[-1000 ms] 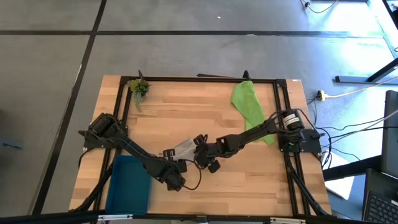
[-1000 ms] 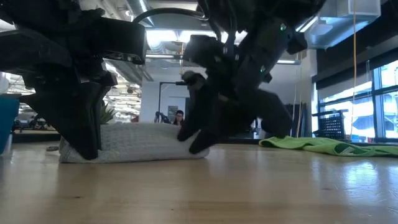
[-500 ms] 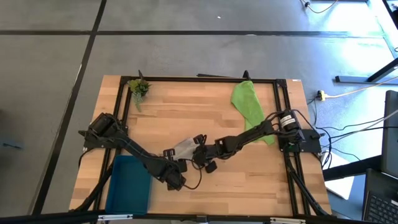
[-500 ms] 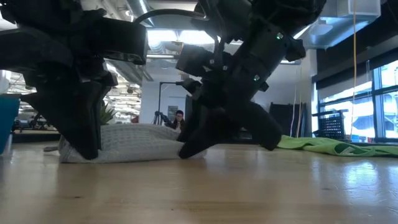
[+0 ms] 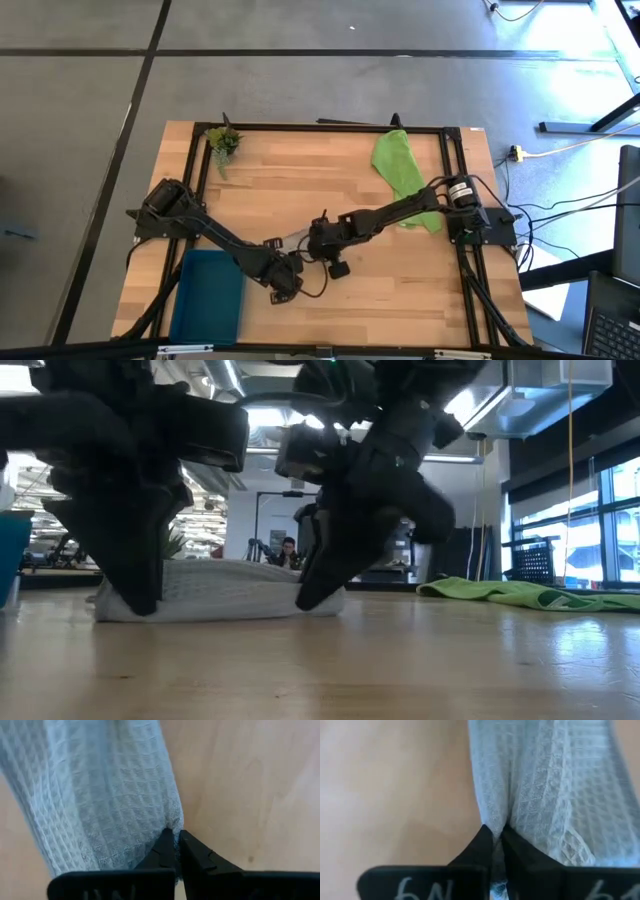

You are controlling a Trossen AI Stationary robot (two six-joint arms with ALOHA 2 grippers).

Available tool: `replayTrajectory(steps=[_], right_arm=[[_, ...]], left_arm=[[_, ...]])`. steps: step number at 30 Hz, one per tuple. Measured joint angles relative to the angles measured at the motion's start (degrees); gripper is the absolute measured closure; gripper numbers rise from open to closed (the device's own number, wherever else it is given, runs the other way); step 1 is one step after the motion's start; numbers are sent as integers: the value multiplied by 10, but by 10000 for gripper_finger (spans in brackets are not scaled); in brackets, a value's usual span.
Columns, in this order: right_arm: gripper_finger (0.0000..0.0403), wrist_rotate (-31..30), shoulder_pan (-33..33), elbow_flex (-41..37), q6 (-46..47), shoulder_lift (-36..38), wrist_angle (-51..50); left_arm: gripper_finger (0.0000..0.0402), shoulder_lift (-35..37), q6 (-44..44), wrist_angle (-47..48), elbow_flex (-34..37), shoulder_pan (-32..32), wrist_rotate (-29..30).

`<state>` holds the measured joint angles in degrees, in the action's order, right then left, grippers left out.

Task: Roll microfiber towels into tight, uniform cylinder then place into a basket
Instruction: Roll the gray towel

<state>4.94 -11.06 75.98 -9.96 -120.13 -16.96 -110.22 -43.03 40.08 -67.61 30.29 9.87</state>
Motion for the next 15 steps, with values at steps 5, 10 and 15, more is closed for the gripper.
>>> replayTrajectory(steps=[5, 10, 15], right_arm=[[381, 138, 9, 43, 33, -5, -52], [381, 199, 16, 52, 71, -5, -51], [381, 232, 25, 52, 99, -4, -51]], left_arm=[[401, 12, 2, -10, 0, 2, -32], [401, 45, 8, -7, 2, 10, -40], [395, 59, 14, -1, 2, 14, -25]])
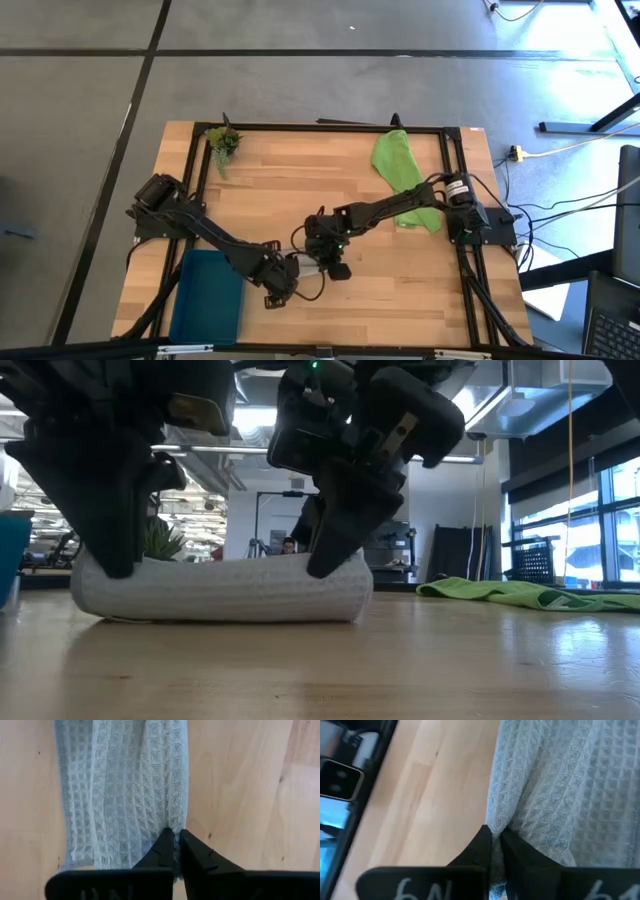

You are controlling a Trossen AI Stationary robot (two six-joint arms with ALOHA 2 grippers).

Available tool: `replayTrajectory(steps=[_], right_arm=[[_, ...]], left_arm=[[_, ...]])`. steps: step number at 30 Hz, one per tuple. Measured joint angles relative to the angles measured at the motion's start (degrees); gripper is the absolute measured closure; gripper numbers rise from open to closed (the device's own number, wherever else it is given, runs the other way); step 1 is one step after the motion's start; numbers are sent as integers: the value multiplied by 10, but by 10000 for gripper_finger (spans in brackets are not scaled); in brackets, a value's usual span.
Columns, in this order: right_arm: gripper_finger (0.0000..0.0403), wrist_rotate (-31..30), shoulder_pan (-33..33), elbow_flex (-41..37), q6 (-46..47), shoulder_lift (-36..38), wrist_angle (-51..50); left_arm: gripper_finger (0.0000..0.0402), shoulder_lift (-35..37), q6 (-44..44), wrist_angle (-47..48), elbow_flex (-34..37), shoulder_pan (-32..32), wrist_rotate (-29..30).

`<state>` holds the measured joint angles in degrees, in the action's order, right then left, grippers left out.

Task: Roll microfiber towels into tight, uniform cylinder then place into a basket
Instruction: Roll the gray towel

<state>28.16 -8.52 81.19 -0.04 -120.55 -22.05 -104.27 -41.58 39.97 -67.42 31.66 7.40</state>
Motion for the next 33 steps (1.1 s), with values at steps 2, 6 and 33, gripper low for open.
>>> replayTrajectory(steps=[2, 6, 33], right_arm=[[381, 17, 7, 0, 12, 0, 0], [381, 37, 23, 0, 32, 0, -1], [381, 234, 126, 1, 150, -38, 34]], left_arm=[[391, 0, 2, 1, 0, -1, 0], [394, 0, 22, 3, 0, -4, -4], [401, 45, 76, 18, -1, -59, -100]])
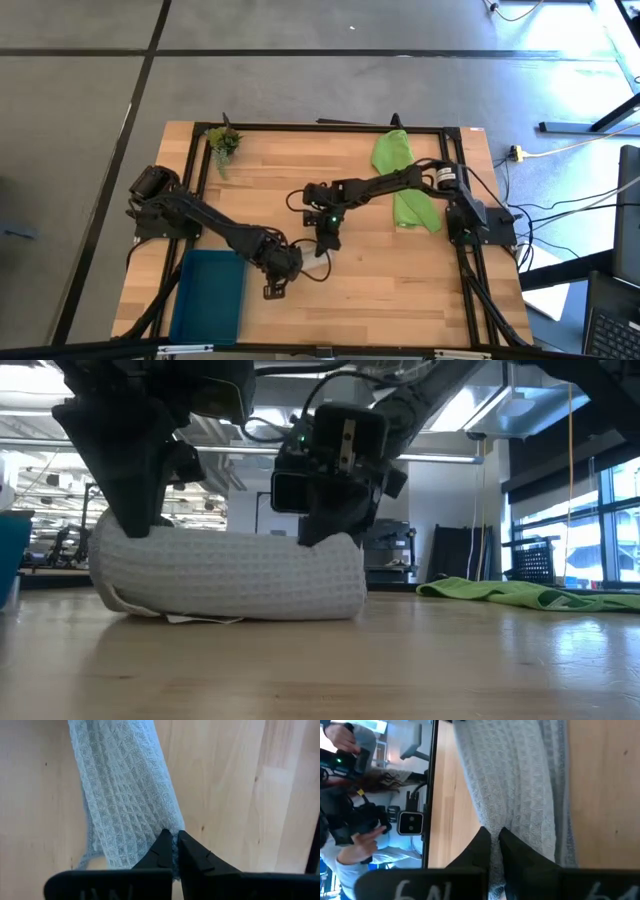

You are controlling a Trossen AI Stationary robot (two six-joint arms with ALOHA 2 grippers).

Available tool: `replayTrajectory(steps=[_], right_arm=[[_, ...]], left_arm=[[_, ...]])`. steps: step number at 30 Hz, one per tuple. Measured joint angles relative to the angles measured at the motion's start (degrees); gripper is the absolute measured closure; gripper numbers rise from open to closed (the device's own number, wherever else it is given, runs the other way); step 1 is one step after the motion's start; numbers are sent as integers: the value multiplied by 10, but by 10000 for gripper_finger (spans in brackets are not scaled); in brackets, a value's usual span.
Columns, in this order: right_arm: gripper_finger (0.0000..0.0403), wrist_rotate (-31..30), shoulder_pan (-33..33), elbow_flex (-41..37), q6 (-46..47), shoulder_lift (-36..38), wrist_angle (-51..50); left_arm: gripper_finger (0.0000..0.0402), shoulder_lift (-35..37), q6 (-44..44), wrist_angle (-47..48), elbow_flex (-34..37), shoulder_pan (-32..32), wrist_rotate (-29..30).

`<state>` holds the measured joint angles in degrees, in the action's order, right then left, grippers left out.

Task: Roll microfiber towels into tight, uniform cylinder then place into a basket
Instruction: Roll the gray towel

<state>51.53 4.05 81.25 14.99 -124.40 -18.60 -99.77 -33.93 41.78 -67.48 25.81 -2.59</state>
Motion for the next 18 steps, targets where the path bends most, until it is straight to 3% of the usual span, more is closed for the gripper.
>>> replayTrajectory(steps=[7, 18], right_arm=[[381, -9, 15, 0, 21, -16, 13], [381, -100, 18, 2, 52, -25, 24]], left_arm=[[401, 0, 0, 0, 0, -5, -10], [401, 0, -18, 2, 0, -5, 5]])
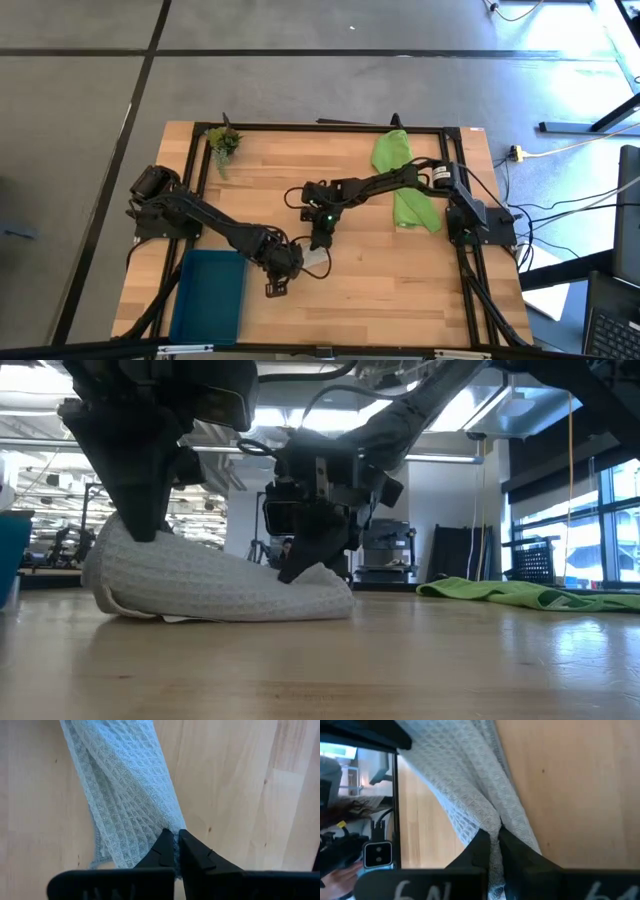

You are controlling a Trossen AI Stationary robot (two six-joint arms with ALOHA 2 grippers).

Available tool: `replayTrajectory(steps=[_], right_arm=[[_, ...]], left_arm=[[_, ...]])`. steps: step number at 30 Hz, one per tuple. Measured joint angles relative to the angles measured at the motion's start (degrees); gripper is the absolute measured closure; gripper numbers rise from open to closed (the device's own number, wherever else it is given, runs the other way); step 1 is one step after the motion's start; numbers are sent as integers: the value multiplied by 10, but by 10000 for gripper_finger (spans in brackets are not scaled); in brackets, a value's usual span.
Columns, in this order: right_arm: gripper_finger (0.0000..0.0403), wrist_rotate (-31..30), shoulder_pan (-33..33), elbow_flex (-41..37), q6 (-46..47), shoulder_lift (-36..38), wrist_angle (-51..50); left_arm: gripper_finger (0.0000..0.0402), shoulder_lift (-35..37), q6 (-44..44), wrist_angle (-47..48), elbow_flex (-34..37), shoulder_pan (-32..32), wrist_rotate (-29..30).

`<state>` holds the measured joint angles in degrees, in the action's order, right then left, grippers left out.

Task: Roll microfiber towels into tight, uniform cylinder then place into a basket
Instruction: Roll the gray towel

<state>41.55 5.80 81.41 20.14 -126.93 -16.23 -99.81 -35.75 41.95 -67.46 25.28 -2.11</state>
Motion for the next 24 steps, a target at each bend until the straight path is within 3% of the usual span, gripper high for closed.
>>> replayTrajectory(steps=[11, 24], right_arm=[[381, -50, -11, 0, -9, 0, -5], [381, -50, -11, -1, -22, -1, -6]], left_arm=[[401, -16, -91, -5, 0, 0, 0], [374, -30, -93, -4, -1, 2, 21]])
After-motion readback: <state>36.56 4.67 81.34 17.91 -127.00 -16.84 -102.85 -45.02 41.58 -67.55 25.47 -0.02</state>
